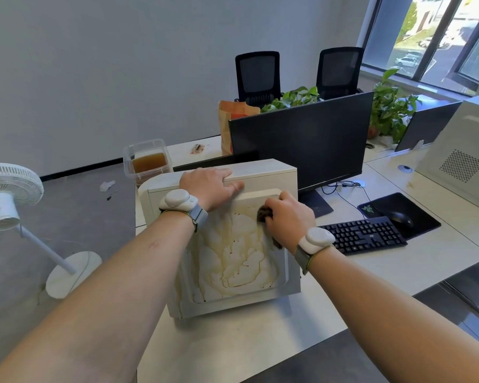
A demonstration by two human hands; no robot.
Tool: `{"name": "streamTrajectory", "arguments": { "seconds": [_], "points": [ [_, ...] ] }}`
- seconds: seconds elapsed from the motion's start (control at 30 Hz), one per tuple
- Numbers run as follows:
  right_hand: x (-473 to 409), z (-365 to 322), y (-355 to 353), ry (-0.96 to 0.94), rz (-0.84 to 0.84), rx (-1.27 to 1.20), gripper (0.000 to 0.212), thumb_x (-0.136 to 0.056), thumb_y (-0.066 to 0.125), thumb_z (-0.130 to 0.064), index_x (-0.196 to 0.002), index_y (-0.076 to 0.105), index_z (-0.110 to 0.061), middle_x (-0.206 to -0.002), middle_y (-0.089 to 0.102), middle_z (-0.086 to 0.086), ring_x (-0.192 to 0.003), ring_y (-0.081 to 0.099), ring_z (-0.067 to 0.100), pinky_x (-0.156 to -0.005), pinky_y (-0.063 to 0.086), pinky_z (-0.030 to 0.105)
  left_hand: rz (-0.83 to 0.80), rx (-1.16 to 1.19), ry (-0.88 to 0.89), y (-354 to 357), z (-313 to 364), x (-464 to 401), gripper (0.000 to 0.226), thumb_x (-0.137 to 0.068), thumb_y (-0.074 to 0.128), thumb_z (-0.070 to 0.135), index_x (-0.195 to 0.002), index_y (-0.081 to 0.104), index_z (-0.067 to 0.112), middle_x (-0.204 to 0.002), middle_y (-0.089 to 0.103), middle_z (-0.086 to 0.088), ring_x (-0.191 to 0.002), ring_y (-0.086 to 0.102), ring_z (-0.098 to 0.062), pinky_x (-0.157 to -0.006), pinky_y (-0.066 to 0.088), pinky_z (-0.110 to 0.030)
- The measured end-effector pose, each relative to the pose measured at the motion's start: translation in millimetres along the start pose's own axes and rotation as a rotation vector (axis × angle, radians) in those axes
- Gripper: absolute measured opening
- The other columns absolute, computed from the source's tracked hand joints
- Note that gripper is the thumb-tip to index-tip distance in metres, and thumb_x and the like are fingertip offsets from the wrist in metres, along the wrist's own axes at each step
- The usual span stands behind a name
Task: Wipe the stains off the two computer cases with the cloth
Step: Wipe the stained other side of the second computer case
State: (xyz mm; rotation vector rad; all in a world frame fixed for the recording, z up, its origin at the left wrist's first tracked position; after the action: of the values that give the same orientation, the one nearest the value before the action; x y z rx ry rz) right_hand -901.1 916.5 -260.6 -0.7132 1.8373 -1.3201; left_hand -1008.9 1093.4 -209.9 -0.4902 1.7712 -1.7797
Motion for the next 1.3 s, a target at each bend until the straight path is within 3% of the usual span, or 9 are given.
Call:
{"name": "streamTrajectory", "arguments": {
  "seconds": [0.07, 0.23, 0.33, 0.5, 0.63, 0.77, 0.97, 1.13, 1.3],
  "points": [
    [0, -2, -2, 0.005, -0.055, 0.048, 0.013, -0.092, 0.054, -0.025, -0.097, 0.066, -0.02, -0.094, 0.051, 0.001, -0.069, 0.052, 0.027, -0.06, 0.043, 0.03, -0.005, 0.002, -0.005, 0, 0, -1, 0.073, -0.092, 0.03, 0.083, -0.148, 0.051, 0.041, -0.146, 0.059, 0.007, -0.129, 0.056, -0.025, -0.096, 0.048, -0.04],
    [-9, -21, -19, -0.125, 0.161, -0.11, 0.012, -0.092, 0.062, -0.029, -0.092, 0.065, -0.018, -0.088, 0.051, 0.0, -0.062, 0.047, 0.023, -0.05, 0.041, 0.029, -0.011, -0.016, -0.001, 1, 1, -1, 0.072, -0.092, 0.03, 0.082, -0.147, 0.051, 0.041, -0.145, 0.06, 0.006, -0.129, 0.056, -0.026, -0.097, 0.047, -0.041],
    [-8, -23, -10, -0.139, 0.116, -0.08, 0.011, -0.091, 0.064, -0.027, -0.096, 0.067, -0.018, -0.09, 0.051, 0.0, -0.065, 0.043, 0.019, -0.052, 0.03, 0.025, 0.001, -0.008, 0.005, -1, 1, 1, 0.069, -0.093, 0.032, 0.081, -0.141, 0.057, 0.039, -0.139, 0.064, 0.005, -0.124, 0.059, -0.026, -0.095, 0.05, -0.041],
    [-6, -22, -8, -0.059, -0.072, 0.062, 0.013, -0.093, 0.056, -0.02, -0.098, 0.068, -0.017, -0.094, 0.049, 0.002, -0.069, 0.053, 0.026, -0.06, 0.042, 0.031, 0.013, -0.022, 0.016, 0, 3, 1, 0.066, -0.094, 0.031, 0.08, -0.132, 0.062, 0.036, -0.13, 0.068, 0.006, -0.117, 0.061, -0.024, -0.089, 0.051, -0.04],
    [-14, -34, -14, -0.155, 0.071, -0.033, 0.01, -0.093, 0.061, -0.03, -0.097, 0.064, -0.021, -0.092, 0.049, 0.0, -0.069, 0.051, 0.023, -0.056, 0.047, 0.032, 0.02, -0.031, 0.016, 1, 1, 2, 0.065, -0.093, 0.03, 0.08, -0.128, 0.063, 0.036, -0.126, 0.069, 0.006, -0.113, 0.061, -0.025, -0.09, 0.05, -0.041],
    [-6, -25, -3, -0.163, 0.073, -0.049, 0.011, -0.088, 0.066, -0.028, -0.097, 0.066, -0.021, -0.093, 0.05, 0.0, -0.071, 0.054, 0.025, -0.054, 0.051, 0.034, 0.015, -0.021, 0.024, 0, 2, 3, 0.065, -0.093, 0.031, 0.08, -0.131, 0.062, 0.037, -0.13, 0.068, 0.007, -0.118, 0.06, -0.025, -0.093, 0.05, -0.042],
    [10, 9, 6, 0.014, -0.158, 0.074, 0.011, -0.089, 0.057, -0.023, -0.092, 0.067, -0.019, -0.093, 0.051, -0.001, -0.073, 0.056, 0.027, -0.066, 0.051, 0.034, 0.011, -0.016, 0.022, 0, 3, 1, 0.067, -0.094, 0.03, 0.081, -0.132, 0.062, 0.036, -0.129, 0.068, 0.006, -0.117, 0.061, -0.025, -0.09, 0.052, -0.04],
    [5, 26, -15, 0.046, 0.207, -0.17, 0.01, -0.09, 0.063, -0.029, -0.087, 0.061, -0.02, -0.088, 0.047, -0.004, -0.063, 0.051, 0.023, -0.055, 0.048, 0.032, 0.025, -0.031, 0.026, 1, 1, 2, 0.066, -0.094, 0.029, 0.081, -0.13, 0.063, 0.037, -0.128, 0.068, 0.006, -0.115, 0.061, -0.025, -0.089, 0.052, -0.041],
    [26, 39, 27, 0.036, -0.065, -0.061, 0.007, -0.088, 0.064, -0.025, -0.091, 0.064, -0.019, -0.093, 0.047, -0.003, -0.073, 0.055, 0.025, -0.061, 0.054, 0.036, 0.048, -0.032, 0.027, 1, 2, 3, 0.066, -0.094, 0.03, 0.08, -0.128, 0.064, 0.034, -0.124, 0.07, 0.006, -0.11, 0.063, -0.024, -0.087, 0.053, -0.041]
  ]
}}
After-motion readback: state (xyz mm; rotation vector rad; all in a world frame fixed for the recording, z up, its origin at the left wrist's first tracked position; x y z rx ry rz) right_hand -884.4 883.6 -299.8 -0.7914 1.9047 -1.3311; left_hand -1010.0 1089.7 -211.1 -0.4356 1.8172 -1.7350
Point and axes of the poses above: each hand's wrist, its own x-axis away from the middle knuckle, its own y-axis out of the palm, z = x × y, the point moved 4 cm from there along -x, towards the middle knuckle
